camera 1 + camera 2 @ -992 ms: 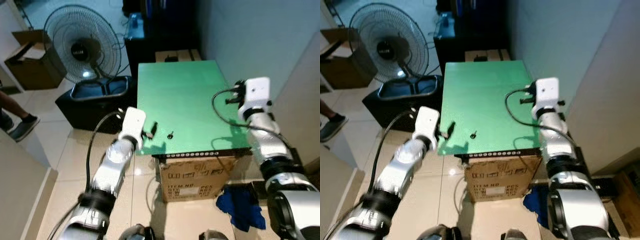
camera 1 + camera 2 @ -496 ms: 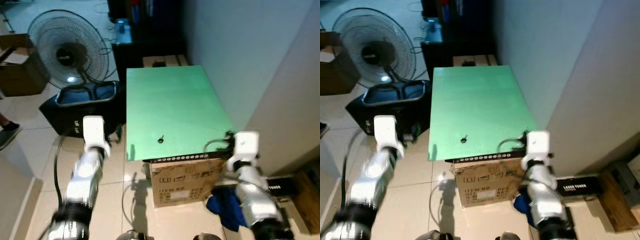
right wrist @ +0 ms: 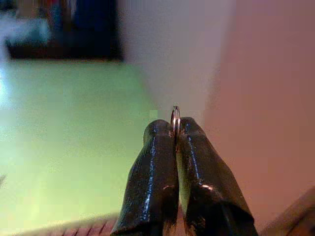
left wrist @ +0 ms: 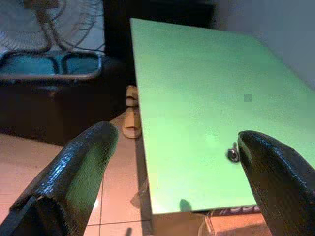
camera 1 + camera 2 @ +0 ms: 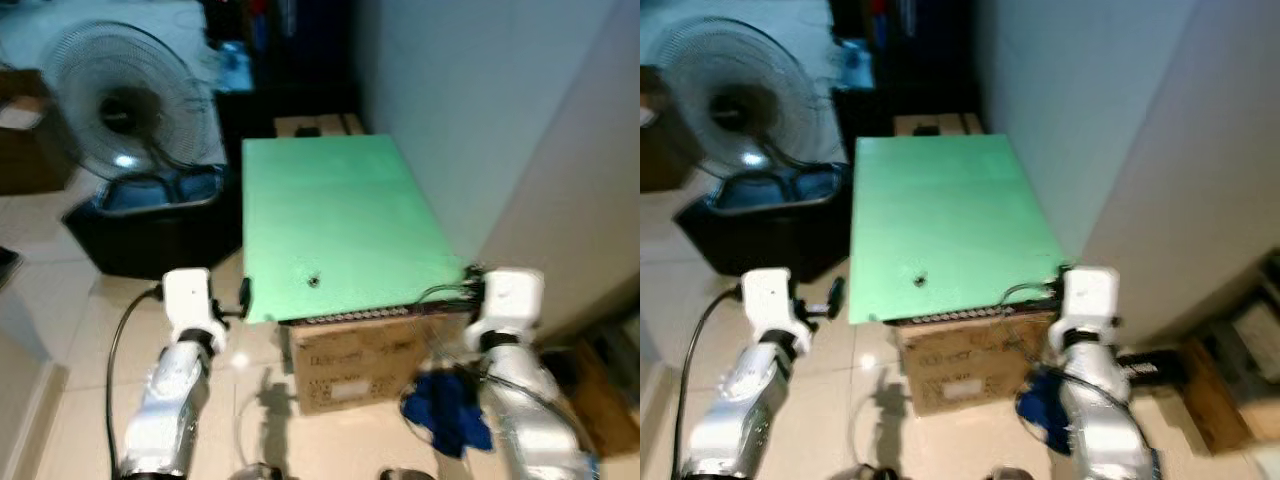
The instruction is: Hang keys on a hook
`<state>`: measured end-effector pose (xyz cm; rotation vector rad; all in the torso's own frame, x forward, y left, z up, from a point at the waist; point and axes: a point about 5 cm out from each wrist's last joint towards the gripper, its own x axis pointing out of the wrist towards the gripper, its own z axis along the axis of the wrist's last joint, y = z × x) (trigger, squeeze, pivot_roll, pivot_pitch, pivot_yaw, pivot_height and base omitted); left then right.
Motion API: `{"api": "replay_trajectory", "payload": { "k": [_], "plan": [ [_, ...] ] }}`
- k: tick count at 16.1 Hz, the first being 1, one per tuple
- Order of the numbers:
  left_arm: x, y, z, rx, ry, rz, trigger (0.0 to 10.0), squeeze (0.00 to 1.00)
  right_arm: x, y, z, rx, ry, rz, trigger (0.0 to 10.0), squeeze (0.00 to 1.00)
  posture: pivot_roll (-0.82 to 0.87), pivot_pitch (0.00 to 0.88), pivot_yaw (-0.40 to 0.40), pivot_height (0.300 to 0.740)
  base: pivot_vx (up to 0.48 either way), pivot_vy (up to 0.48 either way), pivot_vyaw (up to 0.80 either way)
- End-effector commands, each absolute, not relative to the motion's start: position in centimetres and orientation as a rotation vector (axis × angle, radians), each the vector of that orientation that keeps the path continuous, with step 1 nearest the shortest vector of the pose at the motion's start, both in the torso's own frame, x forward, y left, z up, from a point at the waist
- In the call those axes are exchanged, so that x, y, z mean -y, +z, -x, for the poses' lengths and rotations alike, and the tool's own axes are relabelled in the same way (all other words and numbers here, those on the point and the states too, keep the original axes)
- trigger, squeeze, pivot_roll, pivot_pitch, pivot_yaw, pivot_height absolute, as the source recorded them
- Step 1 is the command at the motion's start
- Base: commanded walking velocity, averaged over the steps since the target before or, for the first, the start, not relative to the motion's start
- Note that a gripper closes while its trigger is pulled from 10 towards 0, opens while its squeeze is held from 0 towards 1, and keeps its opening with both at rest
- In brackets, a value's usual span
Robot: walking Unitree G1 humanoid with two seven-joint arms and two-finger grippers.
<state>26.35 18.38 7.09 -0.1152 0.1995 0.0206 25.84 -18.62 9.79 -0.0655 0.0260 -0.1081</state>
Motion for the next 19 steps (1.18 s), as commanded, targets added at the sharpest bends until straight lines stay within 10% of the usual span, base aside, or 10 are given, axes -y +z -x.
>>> {"api": "replay_trajectory", "payload": {
  "k": [1,13,19],
  "plan": [
    [-18.4,13.3,-28.3,0.055,-0.027,0.077,10.0,0.00,17.9,14.7,-26.7,0.151,-0.078,0.086,0.0,0.00,-0.11,0.000,0.019,0.740,0.000,0.000,0.00],
    [-15.7,13.4,-29.8,0.009,-0.174,-0.075,10.0,0.00,14.6,12.7,-28.2,0.066,0.056,0.104,0.0,0.00,-0.07,0.000,0.038,0.740,0.000,0.000,0.00],
    [-15.2,12.9,-30.8,-0.047,-0.197,-0.146,10.0,0.00,13.8,11.8,-28.4,0.028,0.116,0.108,0.0,0.00,-0.08,0.000,0.042,0.740,0.000,0.476,0.00]
  ]
}}
